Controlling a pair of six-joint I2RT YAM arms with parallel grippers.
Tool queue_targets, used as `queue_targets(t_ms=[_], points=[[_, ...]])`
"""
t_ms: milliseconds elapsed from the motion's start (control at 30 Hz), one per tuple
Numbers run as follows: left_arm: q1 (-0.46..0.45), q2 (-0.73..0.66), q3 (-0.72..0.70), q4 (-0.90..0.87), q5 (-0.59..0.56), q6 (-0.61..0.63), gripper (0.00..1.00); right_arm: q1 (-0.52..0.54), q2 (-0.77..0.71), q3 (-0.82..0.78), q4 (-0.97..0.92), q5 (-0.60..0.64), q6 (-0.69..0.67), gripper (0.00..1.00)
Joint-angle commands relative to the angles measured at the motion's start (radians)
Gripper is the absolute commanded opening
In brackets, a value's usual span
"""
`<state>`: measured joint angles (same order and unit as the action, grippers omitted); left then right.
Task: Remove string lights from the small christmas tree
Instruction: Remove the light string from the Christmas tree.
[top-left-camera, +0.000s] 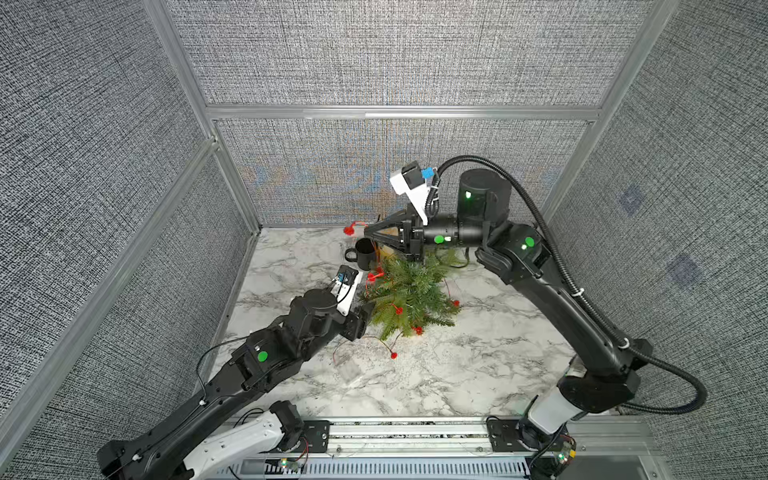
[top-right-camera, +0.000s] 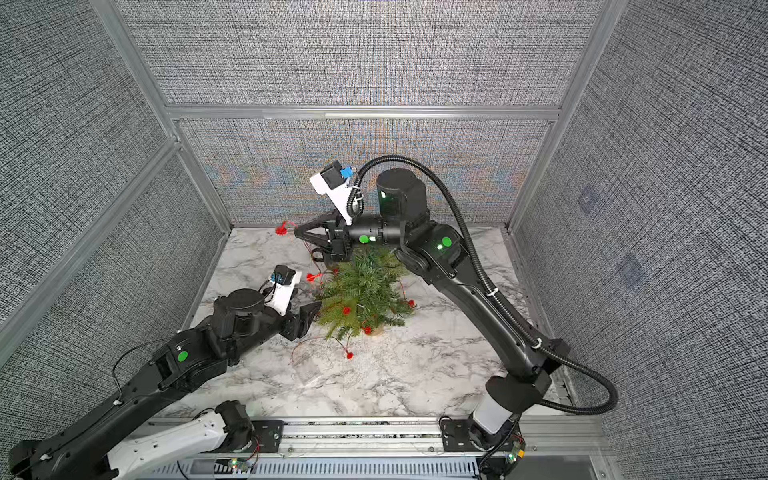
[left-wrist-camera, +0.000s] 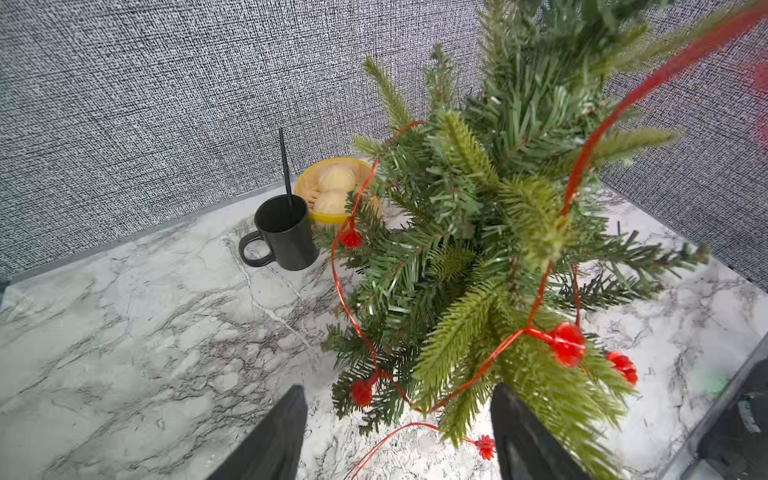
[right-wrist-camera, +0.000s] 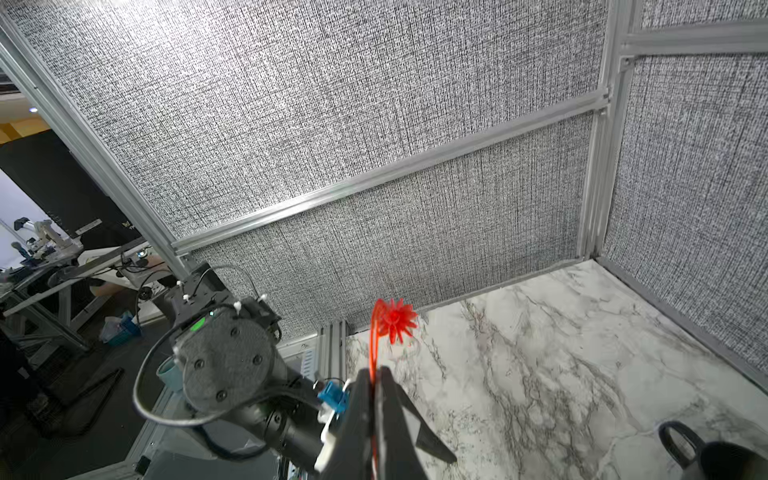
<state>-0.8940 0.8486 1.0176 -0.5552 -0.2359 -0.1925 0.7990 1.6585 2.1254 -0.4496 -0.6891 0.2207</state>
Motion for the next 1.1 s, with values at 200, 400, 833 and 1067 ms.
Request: queue_targets(t_ms=[200,400,833,1067], points=[[0.001,0.004,-0.008,0.089,0.068,0.023,0.82,0.005,0.077,0.107,0.069,0.001,0.054,0.00],[0.001,0.041,-0.013,0.164,0.095,0.048,0.85,0.005,0.080,0.125,0.078,0.025,0.068,0.00],[0.001,0.161,0.015,0.312,-0.025,0.066,0.85,0.012,0.032,0.057,0.079,0.058,0.071,0.00],[0.001,0.136,-0.003,0.299,-0.089,0.058,0.57,0.015,0.008,0.023,0.081,0.070,0.063,0.00]])
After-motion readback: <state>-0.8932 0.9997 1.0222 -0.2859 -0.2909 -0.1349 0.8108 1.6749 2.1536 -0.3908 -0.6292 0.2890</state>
